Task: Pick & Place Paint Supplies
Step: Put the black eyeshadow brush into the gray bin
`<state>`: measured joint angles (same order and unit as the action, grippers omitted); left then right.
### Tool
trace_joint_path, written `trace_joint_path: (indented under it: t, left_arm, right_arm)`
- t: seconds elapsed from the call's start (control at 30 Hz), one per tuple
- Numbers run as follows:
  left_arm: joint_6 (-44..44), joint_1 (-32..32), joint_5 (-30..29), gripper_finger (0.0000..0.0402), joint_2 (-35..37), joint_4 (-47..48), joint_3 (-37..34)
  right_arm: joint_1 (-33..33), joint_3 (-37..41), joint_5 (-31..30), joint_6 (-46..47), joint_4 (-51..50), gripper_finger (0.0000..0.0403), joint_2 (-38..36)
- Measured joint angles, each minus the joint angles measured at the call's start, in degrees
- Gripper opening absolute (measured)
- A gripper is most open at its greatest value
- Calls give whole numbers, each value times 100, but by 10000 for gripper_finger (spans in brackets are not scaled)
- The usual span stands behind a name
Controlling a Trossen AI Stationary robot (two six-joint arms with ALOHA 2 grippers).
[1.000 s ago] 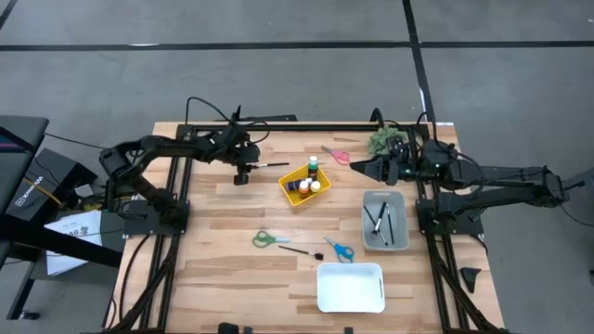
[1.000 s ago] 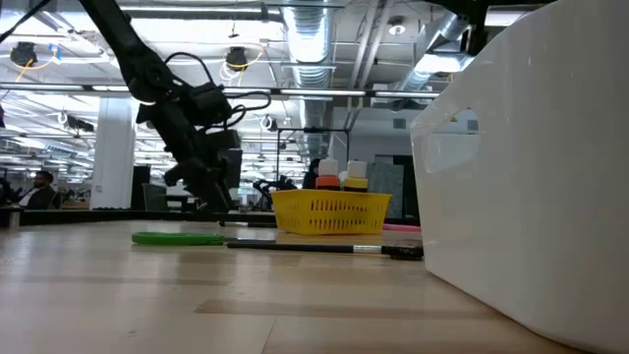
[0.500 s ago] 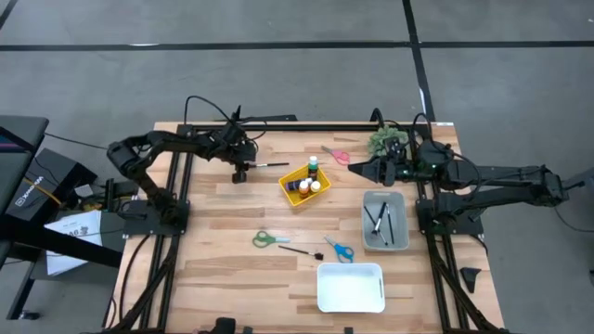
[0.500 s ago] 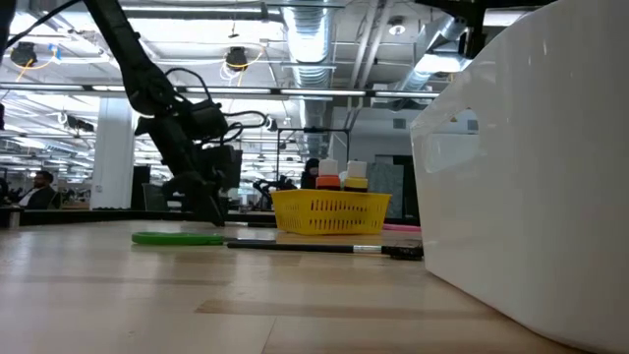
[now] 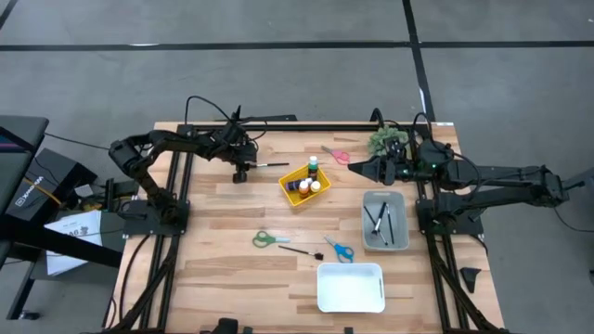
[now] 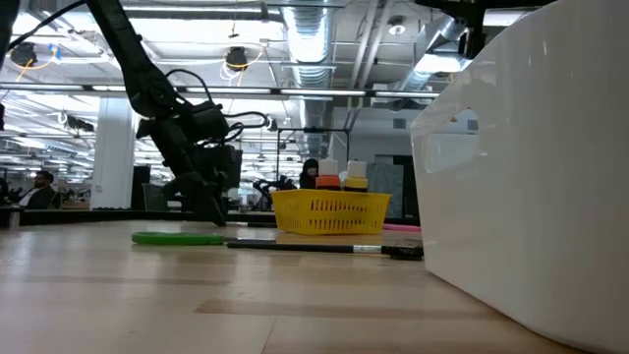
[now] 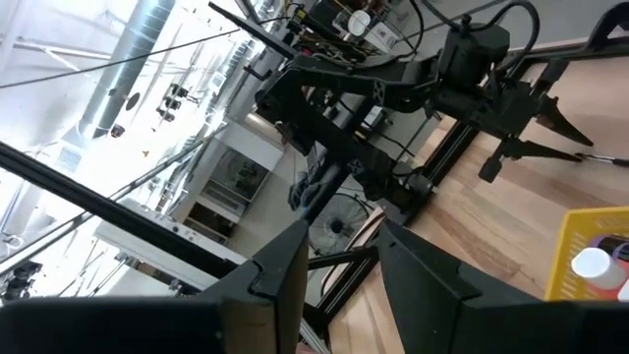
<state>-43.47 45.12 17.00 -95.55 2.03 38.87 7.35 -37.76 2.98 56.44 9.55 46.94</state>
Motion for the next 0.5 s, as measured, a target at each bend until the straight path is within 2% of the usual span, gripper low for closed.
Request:
trace_joint_path:
  t: [0.1, 0.27, 0.5]
  left_arm:
    - [10, -4, -27, 80, -2, 19, -2]
    - [219, -9, -15, 12, -2, 65, -4]
    - [734, -17, -104, 3, -13, 155, 83]
  right_arm:
    - [53, 0, 0, 1, 8, 123, 0]
    - [105, 0, 2, 1, 30, 123, 0]
    - [103, 0, 2, -1, 38, 123, 0]
